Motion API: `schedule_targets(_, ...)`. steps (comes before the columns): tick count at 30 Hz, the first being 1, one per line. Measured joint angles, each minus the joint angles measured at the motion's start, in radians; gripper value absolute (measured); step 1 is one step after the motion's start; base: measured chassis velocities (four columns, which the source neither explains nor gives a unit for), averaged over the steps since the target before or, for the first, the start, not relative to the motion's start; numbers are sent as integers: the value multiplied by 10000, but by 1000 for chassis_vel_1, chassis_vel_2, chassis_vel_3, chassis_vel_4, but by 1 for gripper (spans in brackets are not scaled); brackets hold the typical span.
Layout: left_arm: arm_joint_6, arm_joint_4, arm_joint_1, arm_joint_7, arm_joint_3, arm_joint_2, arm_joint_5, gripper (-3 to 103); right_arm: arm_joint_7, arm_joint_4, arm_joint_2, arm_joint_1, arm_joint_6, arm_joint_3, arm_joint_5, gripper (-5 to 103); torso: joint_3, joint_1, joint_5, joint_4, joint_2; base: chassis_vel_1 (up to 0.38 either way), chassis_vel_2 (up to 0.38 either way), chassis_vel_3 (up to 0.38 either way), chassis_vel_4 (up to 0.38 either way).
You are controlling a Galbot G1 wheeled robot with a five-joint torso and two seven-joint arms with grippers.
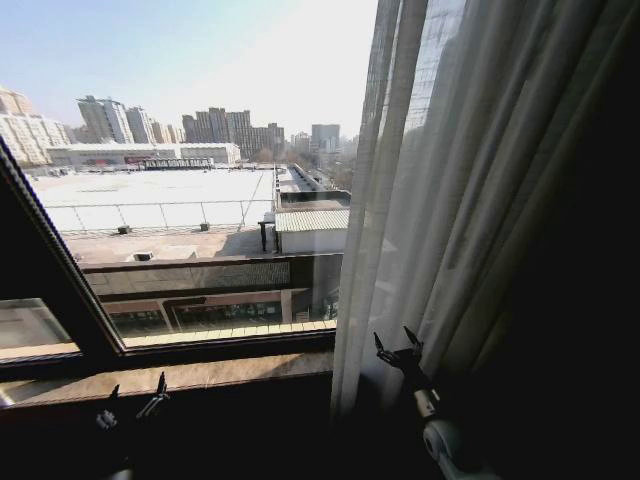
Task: Open the curtains by pulling them apart, changing their state from closed to fully open.
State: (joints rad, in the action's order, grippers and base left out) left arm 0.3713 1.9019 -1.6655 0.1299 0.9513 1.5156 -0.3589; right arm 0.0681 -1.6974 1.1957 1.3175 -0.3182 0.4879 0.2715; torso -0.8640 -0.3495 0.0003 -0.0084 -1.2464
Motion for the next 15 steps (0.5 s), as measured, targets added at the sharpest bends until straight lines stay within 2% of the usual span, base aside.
schedule_targets(4, 0, -1, 0, -2, 2, -1, 0, 100, 30, 0, 21, 39, -18, -34, -40, 100, 1, 2, -10, 2, -1, 67, 28, -80, -19)
schedule_targets(12, 0, -1, 0, -6, 9, -4, 0, 100, 71, 164, 103, 74, -479, -55, 134, 100, 4, 7, -2, 2, -2, 158, 78, -160, -60)
schedule_targets(15, 0, -1, -1, -9, 13, -5, 0, 100, 554, 214, 117, 81, -455, 10, 81, 100, 4, 8, -10, 3, -4, 47, 26, -37, -15)
